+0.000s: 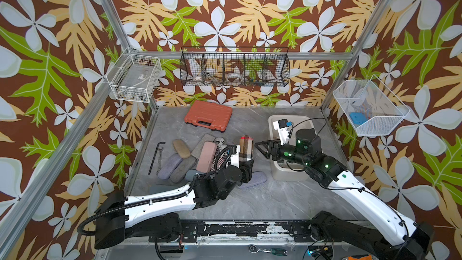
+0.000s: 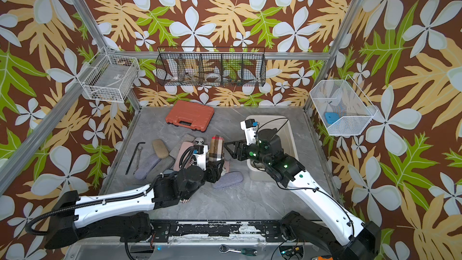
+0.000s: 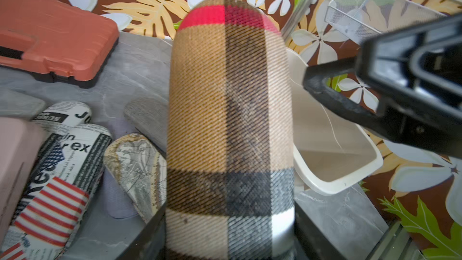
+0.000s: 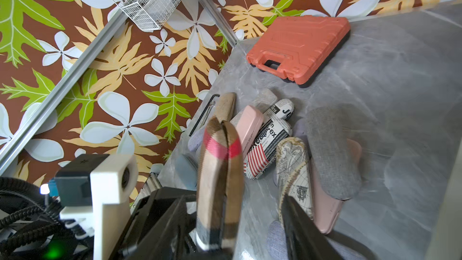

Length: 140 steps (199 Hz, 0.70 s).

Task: Put the glasses cases into the storage boxes
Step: Place the glasses case in the storage box.

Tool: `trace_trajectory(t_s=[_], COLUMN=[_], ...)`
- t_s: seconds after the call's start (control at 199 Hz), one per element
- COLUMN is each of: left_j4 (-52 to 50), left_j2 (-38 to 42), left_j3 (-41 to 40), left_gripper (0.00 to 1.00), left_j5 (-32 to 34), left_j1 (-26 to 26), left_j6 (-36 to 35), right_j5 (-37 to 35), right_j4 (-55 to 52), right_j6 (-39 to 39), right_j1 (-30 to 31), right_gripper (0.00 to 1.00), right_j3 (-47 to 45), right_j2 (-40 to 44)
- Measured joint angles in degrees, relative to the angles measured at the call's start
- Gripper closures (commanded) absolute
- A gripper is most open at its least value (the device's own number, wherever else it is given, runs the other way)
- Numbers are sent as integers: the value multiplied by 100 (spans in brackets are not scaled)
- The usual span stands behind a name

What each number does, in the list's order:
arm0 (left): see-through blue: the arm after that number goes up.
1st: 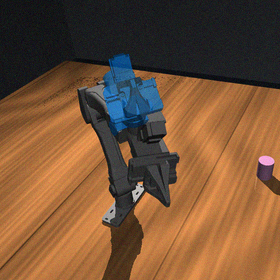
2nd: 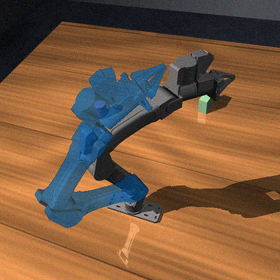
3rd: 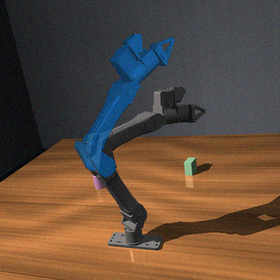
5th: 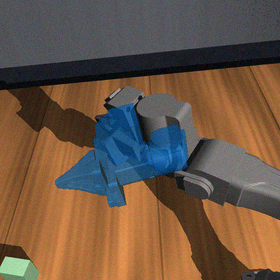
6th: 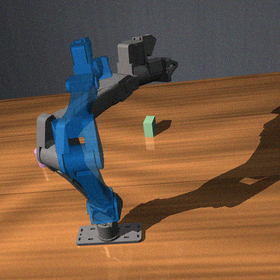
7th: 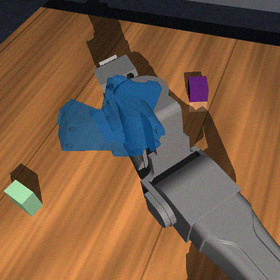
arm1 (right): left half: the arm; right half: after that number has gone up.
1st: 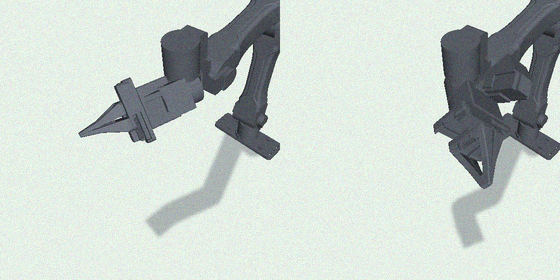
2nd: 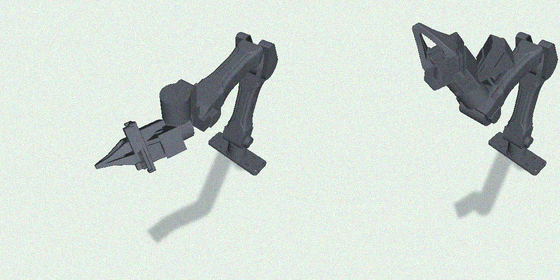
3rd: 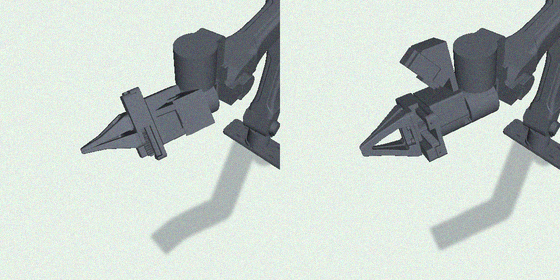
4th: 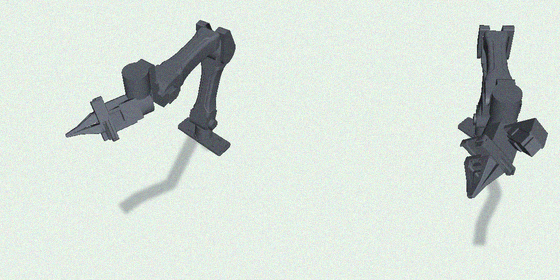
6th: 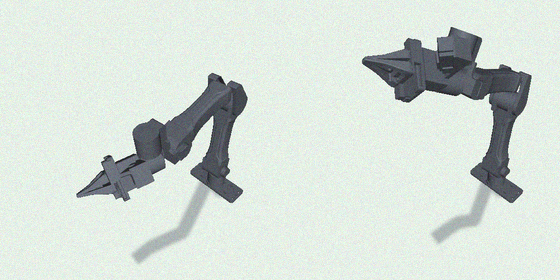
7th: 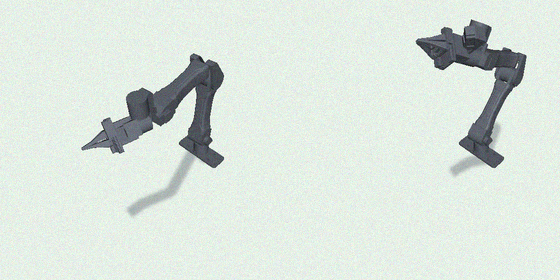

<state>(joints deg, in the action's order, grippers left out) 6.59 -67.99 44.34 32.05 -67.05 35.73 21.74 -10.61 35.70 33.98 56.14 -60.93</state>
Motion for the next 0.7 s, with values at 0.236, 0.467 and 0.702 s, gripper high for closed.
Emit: trace_trajectory(t_s=[0.236, 0.467, 0.702], left_j4=[442, 857, 1401], left_j2=[-149, -2, 232], left_j3=[-31, -278, -678], left_gripper=[43, 42, 0], left_j5=[-389, -560, -859], left_j1=[0, 111, 326], left_j6=[-66, 2, 258], right_j5=[-168, -254, -208], right_j4=[131, 205, 238], right_j6=[151, 186, 321], right_j1=[249, 472, 533], right_gripper=[44, 62, 75], right_j3=[129, 275, 396], right_j2=[-492, -758, -787])
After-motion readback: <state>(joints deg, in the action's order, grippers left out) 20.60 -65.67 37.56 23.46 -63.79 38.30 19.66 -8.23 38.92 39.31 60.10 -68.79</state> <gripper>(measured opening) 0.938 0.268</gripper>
